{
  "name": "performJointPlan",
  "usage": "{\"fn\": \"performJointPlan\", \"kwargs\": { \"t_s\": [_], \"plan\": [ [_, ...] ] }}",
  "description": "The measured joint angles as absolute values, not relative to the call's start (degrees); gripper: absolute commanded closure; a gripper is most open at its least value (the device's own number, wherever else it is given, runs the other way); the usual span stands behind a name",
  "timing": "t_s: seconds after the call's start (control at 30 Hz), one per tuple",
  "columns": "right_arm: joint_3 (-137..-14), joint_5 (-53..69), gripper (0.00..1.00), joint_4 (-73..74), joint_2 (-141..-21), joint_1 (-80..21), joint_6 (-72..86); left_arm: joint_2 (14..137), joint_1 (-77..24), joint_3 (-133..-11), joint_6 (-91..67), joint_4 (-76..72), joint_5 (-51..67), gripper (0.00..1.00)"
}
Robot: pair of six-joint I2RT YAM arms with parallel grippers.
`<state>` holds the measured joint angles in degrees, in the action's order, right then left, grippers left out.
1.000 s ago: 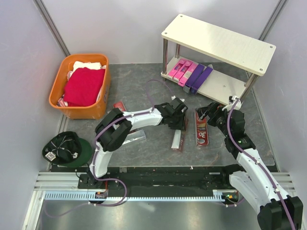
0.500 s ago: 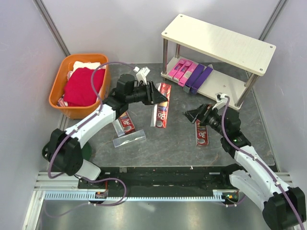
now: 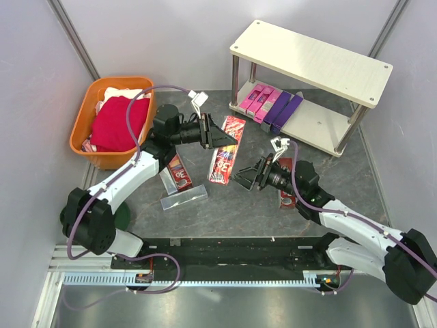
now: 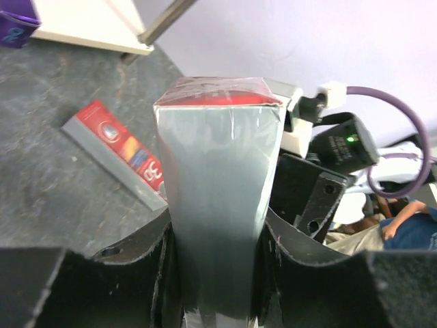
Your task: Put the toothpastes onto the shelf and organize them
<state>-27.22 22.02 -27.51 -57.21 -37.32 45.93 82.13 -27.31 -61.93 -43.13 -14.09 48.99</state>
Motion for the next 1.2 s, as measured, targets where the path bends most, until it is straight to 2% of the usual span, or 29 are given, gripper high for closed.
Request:
{"fn": "performJointPlan", "kwargs": {
  "t_s": [0.23,0.33,0.37,0.4,0.53,0.73,0.77,0.9,1.0,1.03,1.07,1.17,1.2],
  "plan": [
    [-27.22,22.28,0.06,-37.85,-62.08,-39.0,50.28,83.33,-27.2,-60.47,-49.6,-23.24,52.73,0.57],
    [-27.22,22.63,0.18,-41.3,-63.59,-39.16,51.75,84.01,-27.22,-60.07,-51.72,-25.87,53.45,0.57],
    [-27.22,22.65,0.27,-41.91,-63.72,-39.16,51.96,84.07,-27.24,-59.9,-52.31,-26.63,53.76,0.57],
    [-27.22,22.65,0.3,-42.65,-63.77,-39.16,52.34,84.14,-27.22,-59.64,-53.21,-27.83,54.22,0.57],
    [-27.24,23.03,0.35,-45.3,-63.72,-39.29,53.32,84.93,-27.22,-59.53,-56.1,-32.53,55.77,0.57],
    [-27.24,24.01,0.56,-49.19,-64.03,-39.31,54.92,85.76,-27.22,-57.41,-60.73,-39.86,57.19,0.55],
    [-27.24,24.18,0.62,-49.56,-64.18,-39.29,55.22,85.78,-27.22,-56.97,-61.14,-40.64,57.28,0.53],
    [-27.24,24.27,0.69,-49.74,-65.06,-39.27,56.31,85.78,-27.07,-56.58,-61.41,-41.6,57.54,0.4],
    [-27.24,24.27,0.73,-49.63,-65.14,-39.27,56.23,85.6,-27.14,-56.51,-60.38,-39.86,57.65,0.24],
    [-27.24,24.27,0.73,-49.52,-65.14,-39.27,56.16,85.32,-27.14,-56.47,-59.33,-38.28,57.52,0.13],
    [-27.29,24.27,0.74,-49.34,-65.14,-39.27,56.1,84.95,-27.14,-56.42,-58.19,-36.77,57.3,0.09],
    [-27.77,24.08,0.76,-47.55,-65.01,-39.27,55.51,82.13,-27.14,-56.23,-53.21,-28.56,54.94,0.0],
    [-27.99,24.01,0.77,-46.96,-64.93,-39.27,55.33,80.9,-27.14,-56.21,-51.48,-25.98,53.87,0.0]
  ]
}}
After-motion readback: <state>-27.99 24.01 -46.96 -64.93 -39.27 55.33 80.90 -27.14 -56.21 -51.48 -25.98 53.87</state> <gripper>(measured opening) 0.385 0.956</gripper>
